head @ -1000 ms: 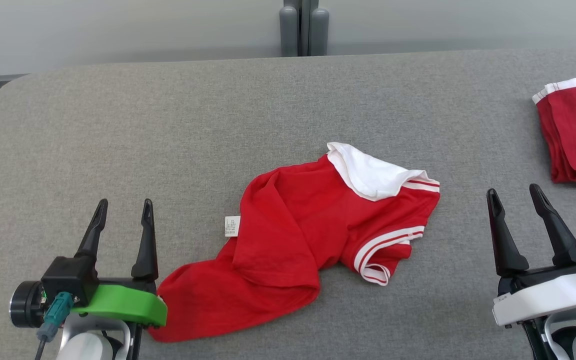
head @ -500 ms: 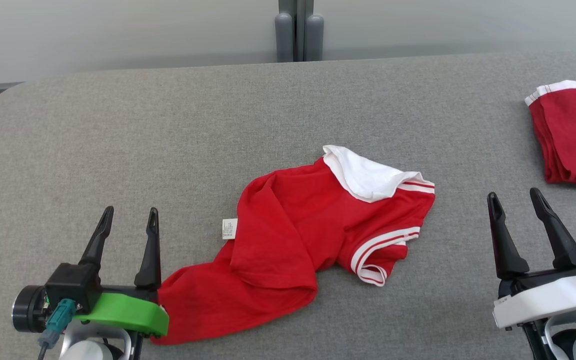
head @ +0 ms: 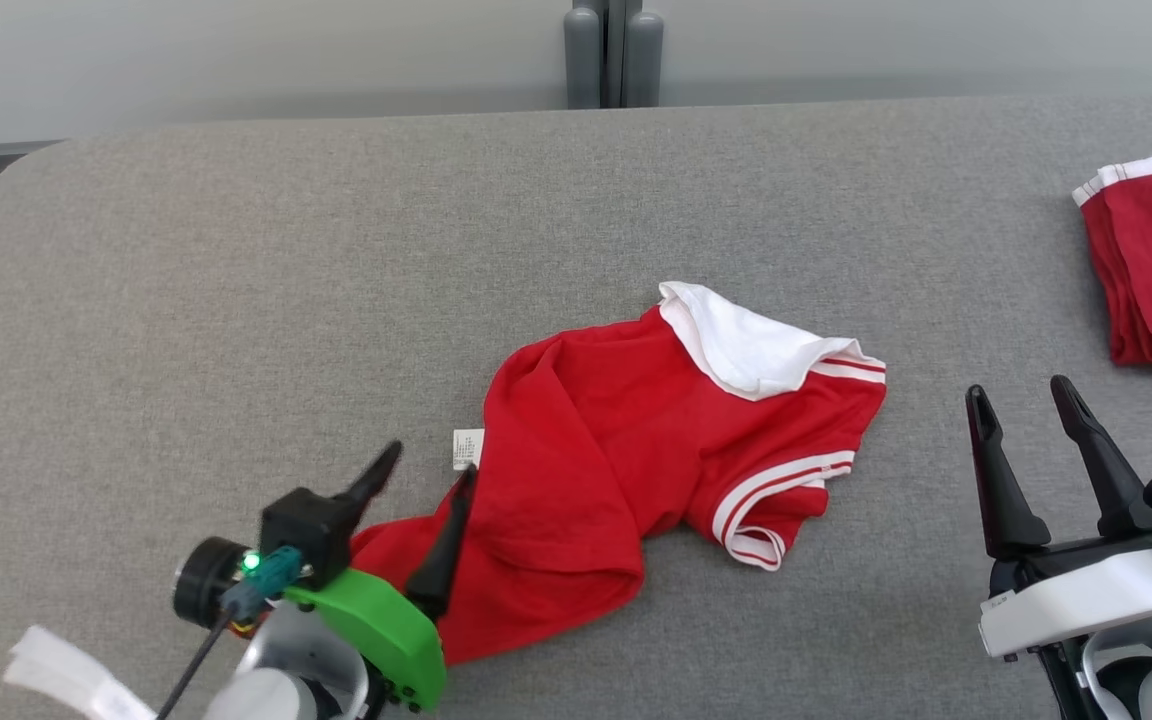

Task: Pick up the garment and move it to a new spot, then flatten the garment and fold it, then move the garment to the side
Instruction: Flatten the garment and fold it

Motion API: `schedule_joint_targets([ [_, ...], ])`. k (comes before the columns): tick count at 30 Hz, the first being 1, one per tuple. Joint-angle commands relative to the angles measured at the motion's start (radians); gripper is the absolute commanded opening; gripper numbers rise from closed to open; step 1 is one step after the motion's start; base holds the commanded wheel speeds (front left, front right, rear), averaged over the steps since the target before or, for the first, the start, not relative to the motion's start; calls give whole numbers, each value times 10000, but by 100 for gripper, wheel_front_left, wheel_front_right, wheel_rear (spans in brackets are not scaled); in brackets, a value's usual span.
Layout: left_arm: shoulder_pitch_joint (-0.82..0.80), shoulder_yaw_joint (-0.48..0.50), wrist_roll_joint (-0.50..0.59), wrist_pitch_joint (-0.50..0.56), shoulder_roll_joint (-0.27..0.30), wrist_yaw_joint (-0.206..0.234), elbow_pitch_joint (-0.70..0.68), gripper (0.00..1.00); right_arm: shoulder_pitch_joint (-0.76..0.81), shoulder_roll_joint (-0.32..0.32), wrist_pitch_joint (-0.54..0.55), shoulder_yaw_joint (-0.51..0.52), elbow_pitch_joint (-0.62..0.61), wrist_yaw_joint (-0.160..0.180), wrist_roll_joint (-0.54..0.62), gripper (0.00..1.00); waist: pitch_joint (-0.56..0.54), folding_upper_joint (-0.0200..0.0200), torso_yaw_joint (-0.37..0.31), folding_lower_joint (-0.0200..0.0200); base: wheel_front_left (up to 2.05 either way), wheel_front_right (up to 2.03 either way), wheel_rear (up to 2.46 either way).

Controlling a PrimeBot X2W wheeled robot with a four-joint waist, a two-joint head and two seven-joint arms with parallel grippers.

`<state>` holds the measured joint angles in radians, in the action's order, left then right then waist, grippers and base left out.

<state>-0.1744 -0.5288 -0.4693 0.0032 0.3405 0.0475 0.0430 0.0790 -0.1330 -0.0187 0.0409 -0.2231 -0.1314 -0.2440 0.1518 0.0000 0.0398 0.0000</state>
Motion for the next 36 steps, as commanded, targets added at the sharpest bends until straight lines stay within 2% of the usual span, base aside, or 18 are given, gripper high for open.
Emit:
schedule_joint_targets([
  [1,-109,-190,-150,426,-21,-161,185,100,-71,-18,-4,-42,29,16,-28,100,73,0,1,0,0,0,0],
  [5,-155,-538,-521,1274,-112,-461,567,100,-156,19,-80,-80,115,16,-82,100,174,0,-74,0,0,0,0],
  [9,-281,-663,-666,1550,-120,-654,851,100,-211,7,-128,-99,193,16,-103,100,273,0,-159,0,0,0,0],
  [11,-351,-719,-712,1586,-103,-797,888,38,-242,-7,-160,-87,232,16,-111,100,312,0,-191,0,0,0,0],
  [12,-388,-725,-715,1598,-82,-821,919,0,-261,-4,-179,-66,256,16,-124,100,336,0,-202,0,0,0,0],
  [18,-553,-730,-687,1642,-6,-835,930,0,-516,-107,-167,-139,528,14,-226,100,537,0,-188,0,0,0,0],
  [23,-778,-710,-607,1612,-8,-760,790,0,-925,-580,-106,-574,830,16,-355,100,849,0,29,0,0,0,0],
  [29,-1127,-765,-464,1488,-122,-749,644,0,-1743,-1336,280,-1761,1351,16,-720,100,1416,0,394,0,0,0,0],
  [36,-1541,-903,-328,1173,-365,-831,796,0,-3071,-2290,862,-3288,2520,16,-1237,100,1875,0,756,0,0,0,0],
])
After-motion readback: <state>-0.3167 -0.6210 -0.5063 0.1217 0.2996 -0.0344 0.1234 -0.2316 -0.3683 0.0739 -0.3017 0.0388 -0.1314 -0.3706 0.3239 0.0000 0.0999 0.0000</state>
